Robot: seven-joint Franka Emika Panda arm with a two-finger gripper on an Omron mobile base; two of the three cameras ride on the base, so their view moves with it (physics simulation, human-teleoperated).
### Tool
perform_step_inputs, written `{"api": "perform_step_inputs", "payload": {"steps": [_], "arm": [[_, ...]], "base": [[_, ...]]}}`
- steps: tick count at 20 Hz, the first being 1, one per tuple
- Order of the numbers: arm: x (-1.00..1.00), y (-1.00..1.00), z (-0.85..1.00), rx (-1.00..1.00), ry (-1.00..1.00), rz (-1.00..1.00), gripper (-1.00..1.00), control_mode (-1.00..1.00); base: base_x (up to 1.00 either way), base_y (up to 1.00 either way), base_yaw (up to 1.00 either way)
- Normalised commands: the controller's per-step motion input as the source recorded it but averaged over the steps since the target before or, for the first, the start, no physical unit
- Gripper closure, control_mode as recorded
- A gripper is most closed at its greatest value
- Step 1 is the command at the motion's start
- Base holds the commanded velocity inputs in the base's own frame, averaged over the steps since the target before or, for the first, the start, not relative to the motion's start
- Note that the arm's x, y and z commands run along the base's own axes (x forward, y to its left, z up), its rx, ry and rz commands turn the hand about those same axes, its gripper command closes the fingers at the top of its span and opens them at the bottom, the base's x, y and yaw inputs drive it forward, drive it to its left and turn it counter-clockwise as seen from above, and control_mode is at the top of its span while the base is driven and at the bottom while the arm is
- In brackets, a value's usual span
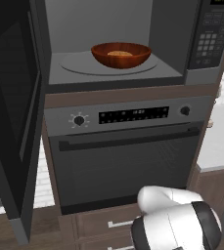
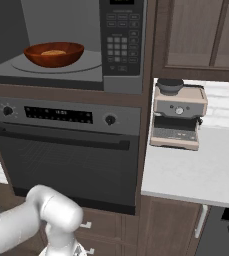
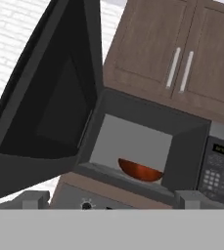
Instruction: Open the microwave, place the bowl with waffle inside the microwave, then close the microwave door and turn it on.
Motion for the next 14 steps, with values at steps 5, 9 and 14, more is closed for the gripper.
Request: {"api": "perform_step_inputs", "payload": {"steps": [5,9,14], "arm": [[-0.46,0.66,0.05,-0.01,0.08,-0.05,-1.00,-1.00],[-0.26,0.67,0.00,0.00,0.01,-0.16,-1.00,-1.00],[0.00,0.49,0.00,-0.02,0.06,-0.15,-1.00,-1.00]], "base": [[0.00,0.00,0.00],[0.00,0.00,0.00],[0.00,0.00,0.00]]}}
